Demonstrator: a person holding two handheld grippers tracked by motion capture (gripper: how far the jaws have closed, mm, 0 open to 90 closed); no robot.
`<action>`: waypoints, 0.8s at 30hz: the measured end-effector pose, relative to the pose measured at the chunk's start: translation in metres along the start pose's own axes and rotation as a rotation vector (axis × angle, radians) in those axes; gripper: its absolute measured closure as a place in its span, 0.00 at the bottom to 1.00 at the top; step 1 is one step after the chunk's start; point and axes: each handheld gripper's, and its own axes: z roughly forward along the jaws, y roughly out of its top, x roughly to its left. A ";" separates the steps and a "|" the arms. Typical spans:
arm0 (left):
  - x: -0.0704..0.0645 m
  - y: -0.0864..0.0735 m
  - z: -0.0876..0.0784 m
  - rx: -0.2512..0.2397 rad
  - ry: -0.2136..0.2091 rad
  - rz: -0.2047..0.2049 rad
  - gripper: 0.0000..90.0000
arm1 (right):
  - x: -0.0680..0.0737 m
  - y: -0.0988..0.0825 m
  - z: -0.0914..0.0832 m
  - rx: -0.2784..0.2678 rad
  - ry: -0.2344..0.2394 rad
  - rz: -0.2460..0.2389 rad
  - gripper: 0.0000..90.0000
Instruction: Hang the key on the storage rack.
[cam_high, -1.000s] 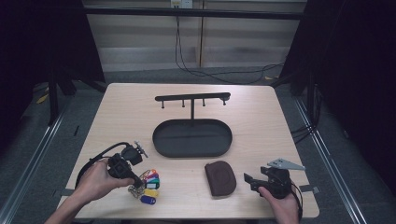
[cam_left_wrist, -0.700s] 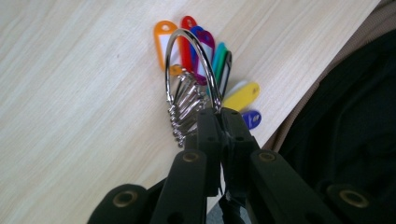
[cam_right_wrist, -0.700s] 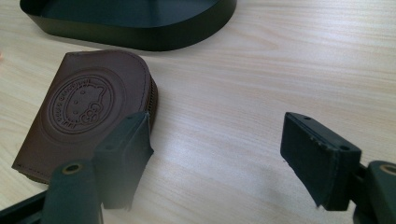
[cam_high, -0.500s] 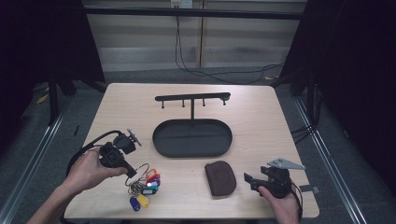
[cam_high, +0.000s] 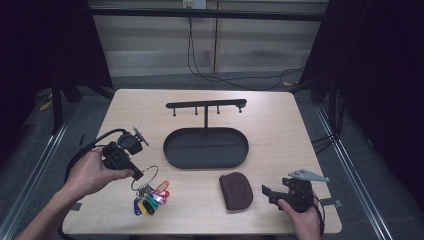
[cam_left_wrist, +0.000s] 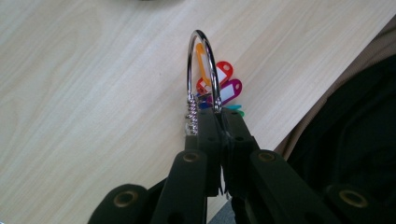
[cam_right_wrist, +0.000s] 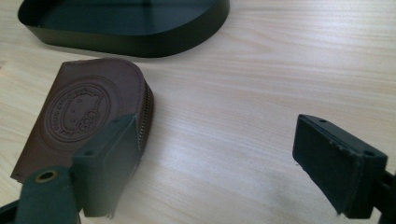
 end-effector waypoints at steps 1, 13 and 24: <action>0.000 0.001 -0.001 -0.010 0.005 -0.009 0.98 | 0.000 0.000 0.000 -0.002 0.002 -0.003 0.16; 0.006 0.012 -0.017 -0.027 0.032 -0.018 0.98 | 0.001 0.000 -0.001 -0.003 0.005 -0.002 0.15; 0.000 0.020 -0.041 -0.028 0.055 0.023 0.98 | 0.001 0.000 0.001 0.010 0.002 0.000 0.15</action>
